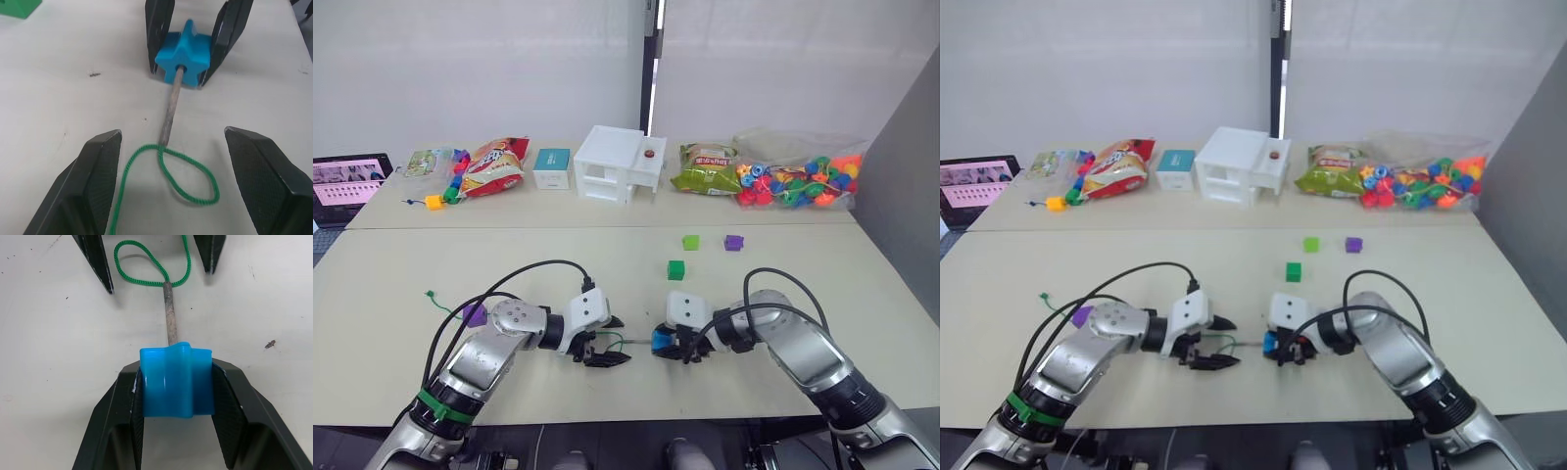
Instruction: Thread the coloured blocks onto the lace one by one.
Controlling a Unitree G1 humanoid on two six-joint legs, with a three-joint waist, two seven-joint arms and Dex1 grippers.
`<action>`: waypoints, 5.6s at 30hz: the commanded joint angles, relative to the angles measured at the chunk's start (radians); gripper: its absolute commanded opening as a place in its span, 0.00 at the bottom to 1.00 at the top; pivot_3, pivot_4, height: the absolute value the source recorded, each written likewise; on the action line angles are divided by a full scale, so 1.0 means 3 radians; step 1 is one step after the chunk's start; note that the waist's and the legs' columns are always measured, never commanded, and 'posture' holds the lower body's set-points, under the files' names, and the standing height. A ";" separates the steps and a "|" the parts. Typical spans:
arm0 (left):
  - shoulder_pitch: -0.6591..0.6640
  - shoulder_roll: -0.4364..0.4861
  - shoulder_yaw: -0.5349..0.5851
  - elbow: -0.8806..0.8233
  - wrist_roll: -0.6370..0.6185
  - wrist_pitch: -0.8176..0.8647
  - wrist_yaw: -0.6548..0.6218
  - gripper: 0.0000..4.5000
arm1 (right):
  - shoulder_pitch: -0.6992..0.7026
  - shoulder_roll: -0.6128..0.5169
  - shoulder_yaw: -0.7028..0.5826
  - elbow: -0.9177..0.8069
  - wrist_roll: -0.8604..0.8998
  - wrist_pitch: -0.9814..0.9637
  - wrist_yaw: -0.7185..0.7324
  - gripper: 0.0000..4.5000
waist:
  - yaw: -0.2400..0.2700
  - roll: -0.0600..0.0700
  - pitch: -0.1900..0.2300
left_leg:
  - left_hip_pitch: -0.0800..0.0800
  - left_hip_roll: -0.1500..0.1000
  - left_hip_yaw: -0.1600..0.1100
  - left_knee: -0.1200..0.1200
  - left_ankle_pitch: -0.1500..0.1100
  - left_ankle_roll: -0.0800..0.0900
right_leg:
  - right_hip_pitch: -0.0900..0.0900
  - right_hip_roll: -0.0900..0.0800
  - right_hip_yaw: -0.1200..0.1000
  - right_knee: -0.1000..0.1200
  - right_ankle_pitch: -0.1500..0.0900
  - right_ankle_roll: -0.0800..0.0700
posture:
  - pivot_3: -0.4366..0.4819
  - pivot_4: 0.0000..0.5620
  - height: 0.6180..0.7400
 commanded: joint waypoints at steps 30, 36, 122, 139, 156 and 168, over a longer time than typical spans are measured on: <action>-0.0302 -0.0390 -0.0230 0.0297 0.0181 -0.0332 0.0085 0.01 | 0.0054 -0.0066 0.0024 -0.0175 0.0126 0.0075 0.0017 0.30 | 0.0024 0.0000 0.0000 | -0.0002 -0.0001 0.0001 0.0001 0.0000 0.0000 | 0.0000 -0.0001 0.0000 0.0000 0.0000 0.0000 | 0.48 0.27 1.00; -0.0435 -0.0561 -0.0264 0.0317 0.0184 -0.0304 0.0106 0.01 | 0.0088 -0.0089 0.0040 -0.0239 0.0152 0.0088 0.0043 0.30 | 0.0056 0.0000 0.0000 | -0.0002 -0.0002 0.0001 0.0002 0.0000 0.0000 | 0.0000 -0.0001 0.0000 -0.0001 0.0000 0.0000 | 0.48 0.27 1.00; -0.0470 0.0320 -0.0451 -0.1149 -0.0025 0.1423 0.0359 0.01 | 0.0317 -0.0041 -0.0058 0.0274 0.0130 -0.0695 0.0191 0.30 | -0.0015 -0.0001 0.0001 | 0.0003 0.0002 0.0000 0.0001 0.0000 0.0000 | 0.0004 0.0002 0.0000 0.0002 0.0000 0.0000 | 0.48 0.27 1.00; -0.0515 0.0224 -0.0568 -0.0997 -0.0003 0.1360 0.0389 0.01 | 0.0319 -0.0021 -0.0073 0.0221 0.0175 -0.0662 0.0169 0.30 | -0.0016 -0.0001 0.0001 | 0.0003 0.0002 0.0000 0.0001 0.0000 0.0000 | 0.0004 0.0003 0.0000 0.0002 0.0000 0.0000 | 0.48 0.27 1.00; -0.0564 -0.0274 -0.0703 -0.0616 0.0029 0.1046 0.0543 0.01 | 0.0285 0.0022 -0.0056 0.0195 0.0185 -0.0600 0.0141 0.30 | -0.0011 -0.0001 0.0000 | 0.0003 0.0001 0.0000 0.0002 0.0000 0.0000 | 0.0004 0.0002 0.0000 0.0002 0.0000 0.0000 | 0.48 0.27 1.00; -0.0499 -0.0337 -0.0444 -0.0448 -0.0085 0.0718 0.0350 0.29 | 0.0353 0.0043 -0.0090 0.0158 0.0146 -0.0539 0.0063 0.30 | 0.0044 -0.0002 0.0000 | 0.0030 0.0002 -0.0001 0.0004 0.0000 0.0000 | 0.0048 0.0003 -0.0002 -0.0021 -0.0002 0.0003 | 0.48 0.27 1.00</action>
